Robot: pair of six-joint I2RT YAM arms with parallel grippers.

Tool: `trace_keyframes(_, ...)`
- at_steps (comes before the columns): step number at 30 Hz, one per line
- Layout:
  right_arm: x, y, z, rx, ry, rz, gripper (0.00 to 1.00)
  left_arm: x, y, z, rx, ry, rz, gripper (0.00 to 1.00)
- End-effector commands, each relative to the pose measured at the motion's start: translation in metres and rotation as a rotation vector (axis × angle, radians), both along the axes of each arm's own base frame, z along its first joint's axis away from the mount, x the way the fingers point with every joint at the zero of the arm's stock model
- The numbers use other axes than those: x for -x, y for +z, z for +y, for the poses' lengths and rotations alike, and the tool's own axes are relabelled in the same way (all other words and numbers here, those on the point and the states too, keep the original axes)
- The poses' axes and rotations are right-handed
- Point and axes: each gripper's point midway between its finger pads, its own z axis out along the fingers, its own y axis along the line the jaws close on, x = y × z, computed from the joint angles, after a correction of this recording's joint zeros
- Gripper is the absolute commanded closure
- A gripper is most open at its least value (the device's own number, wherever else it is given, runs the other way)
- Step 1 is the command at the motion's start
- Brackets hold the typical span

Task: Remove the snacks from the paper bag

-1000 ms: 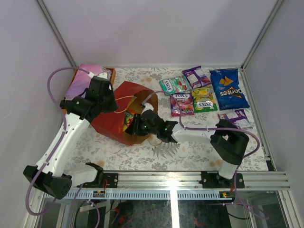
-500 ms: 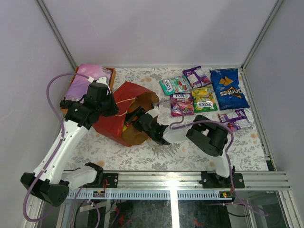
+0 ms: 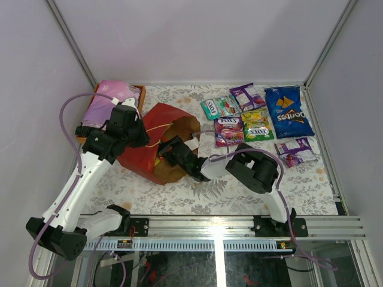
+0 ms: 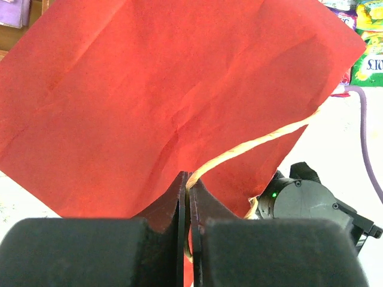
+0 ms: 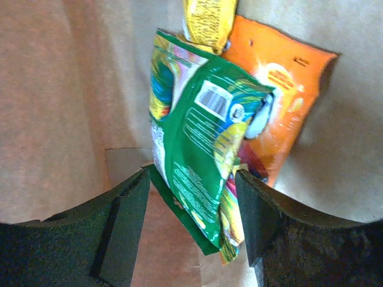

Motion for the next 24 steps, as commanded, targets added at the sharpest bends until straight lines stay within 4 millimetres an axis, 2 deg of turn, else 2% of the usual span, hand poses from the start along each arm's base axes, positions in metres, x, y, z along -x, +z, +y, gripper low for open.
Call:
trace_keyframes(1, 0.001, 0.000, 0.005, -0.062, 0.004, 0.051, 0.35, -0.008, 0.006, -0.004, 0.007, -0.009, -0.042, 1.00)
trace_keyframes(4, 0.002, -0.010, 0.013, -0.051, 0.023, 0.082, 0.37, -0.008, 0.003, -0.003, 0.001, -0.007, -0.038, 1.00)
trace_keyframes(10, -0.007, -0.012, 0.025, -0.061, 0.020, 0.064, 0.41, -0.008, -0.001, -0.004, 0.009, -0.007, -0.029, 1.00)
trace_keyframes(12, -0.011, -0.011, 0.031, -0.077, 0.024, 0.045, 0.49, -0.009, -0.002, -0.005, 0.012, -0.010, -0.026, 1.00)
trace_keyframes(13, -0.013, -0.009, 0.034, -0.087, 0.026, 0.033, 0.59, -0.009, -0.002, -0.005, 0.010, -0.010, -0.026, 1.00)
trace_keyframes(16, -0.017, 0.001, 0.040, -0.103, 0.034, -0.020, 0.86, -0.009, -0.001, -0.005, 0.007, -0.012, -0.029, 1.00)
trace_keyframes(18, -0.019, 0.008, 0.038, -0.086, 0.035, -0.058, 0.99, -0.009, 0.000, -0.004, 0.003, -0.011, -0.035, 1.00)
trace_keyframes(21, -0.016, 0.028, 0.031, -0.075, 0.044, -0.120, 1.00, -0.010, 0.001, -0.003, -0.004, -0.006, -0.039, 1.00)
trace_keyframes(24, -0.006, 0.061, 0.022, -0.073, 0.081, -0.176, 1.00, -0.013, 0.003, -0.001, -0.011, 0.004, -0.049, 1.00)
